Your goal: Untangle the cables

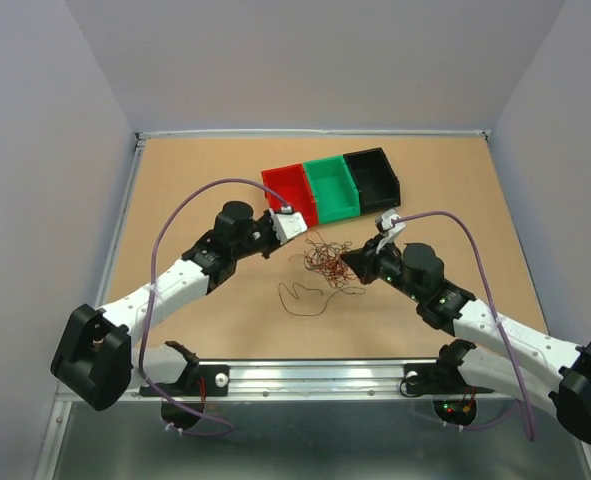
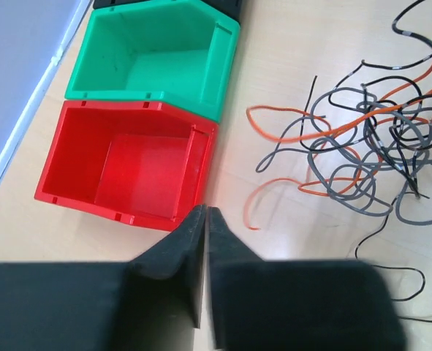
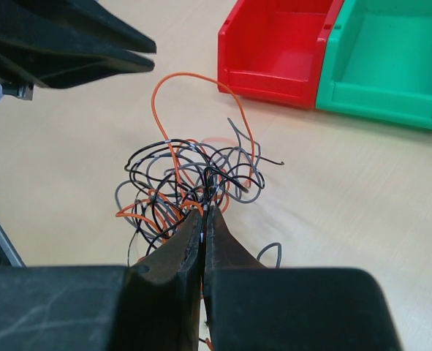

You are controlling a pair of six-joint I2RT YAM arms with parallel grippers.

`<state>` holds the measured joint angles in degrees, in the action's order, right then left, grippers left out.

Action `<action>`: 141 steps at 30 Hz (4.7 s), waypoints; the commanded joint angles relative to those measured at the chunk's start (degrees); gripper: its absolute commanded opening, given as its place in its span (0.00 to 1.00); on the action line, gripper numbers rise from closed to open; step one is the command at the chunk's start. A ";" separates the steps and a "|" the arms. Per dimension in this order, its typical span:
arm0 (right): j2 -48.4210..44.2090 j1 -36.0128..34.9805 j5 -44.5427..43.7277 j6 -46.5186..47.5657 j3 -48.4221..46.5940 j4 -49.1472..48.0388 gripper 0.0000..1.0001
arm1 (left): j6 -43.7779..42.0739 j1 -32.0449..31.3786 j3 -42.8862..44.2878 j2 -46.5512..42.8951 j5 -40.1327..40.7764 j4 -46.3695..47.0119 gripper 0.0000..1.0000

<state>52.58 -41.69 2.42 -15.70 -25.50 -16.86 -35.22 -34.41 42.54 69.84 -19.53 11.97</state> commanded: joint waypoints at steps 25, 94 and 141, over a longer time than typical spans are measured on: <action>3.14 -0.41 13.75 -0.38 -1.31 -3.53 0.01 | -18.83 -3.47 -11.78 -7.62 -10.88 6.57 0.51; 0.07 -0.41 -10.68 -3.11 -4.29 5.26 0.93 | 15.97 13.49 32.07 14.35 -4.20 3.85 0.00; 45.07 4.60 9.18 40.93 -31.98 -30.69 0.99 | 14.04 7.08 30.23 13.13 -1.39 -11.88 0.00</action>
<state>96.92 -37.10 8.78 25.69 -58.98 -41.41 -22.63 -27.29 70.85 86.11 -19.59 0.51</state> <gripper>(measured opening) 0.994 0.063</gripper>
